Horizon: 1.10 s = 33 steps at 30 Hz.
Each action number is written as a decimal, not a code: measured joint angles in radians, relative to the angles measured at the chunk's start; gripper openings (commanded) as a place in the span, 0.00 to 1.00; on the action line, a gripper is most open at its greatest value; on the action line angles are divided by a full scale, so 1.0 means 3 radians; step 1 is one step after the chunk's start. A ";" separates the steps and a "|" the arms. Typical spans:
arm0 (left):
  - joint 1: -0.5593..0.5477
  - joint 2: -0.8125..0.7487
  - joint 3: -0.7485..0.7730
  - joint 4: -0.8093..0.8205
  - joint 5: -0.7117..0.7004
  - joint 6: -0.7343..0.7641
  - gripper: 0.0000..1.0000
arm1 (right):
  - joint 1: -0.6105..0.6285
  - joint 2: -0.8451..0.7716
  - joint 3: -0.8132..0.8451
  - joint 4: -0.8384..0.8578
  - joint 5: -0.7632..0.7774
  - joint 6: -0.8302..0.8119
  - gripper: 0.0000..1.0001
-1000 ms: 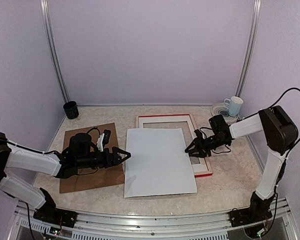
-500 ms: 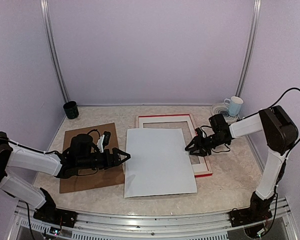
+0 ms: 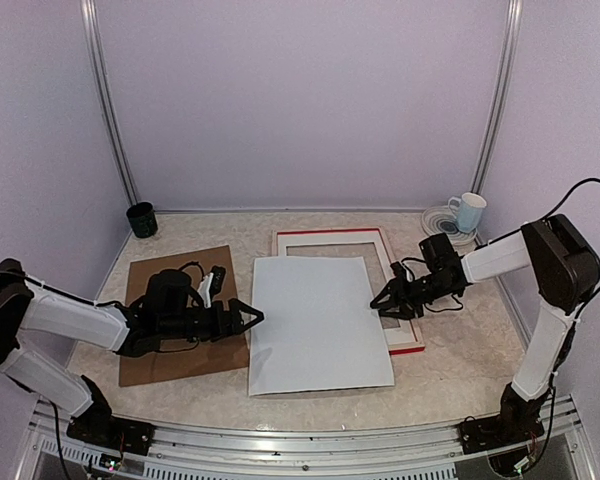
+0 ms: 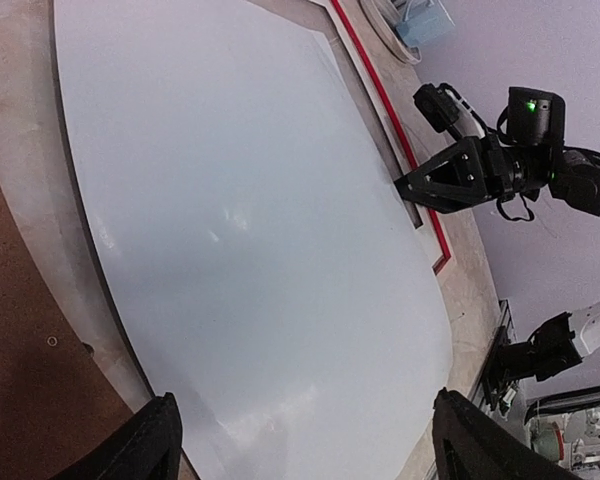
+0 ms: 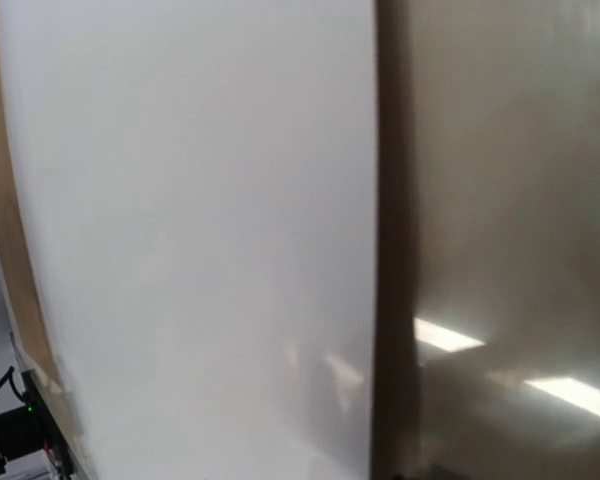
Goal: Put the photo into the frame
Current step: Pick up the photo from the frame body.
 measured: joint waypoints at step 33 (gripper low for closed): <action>-0.0272 0.0572 0.0109 0.0219 0.0005 -0.0106 0.86 | 0.0089 0.0037 -0.0379 0.0760 -0.0247 0.0337 0.03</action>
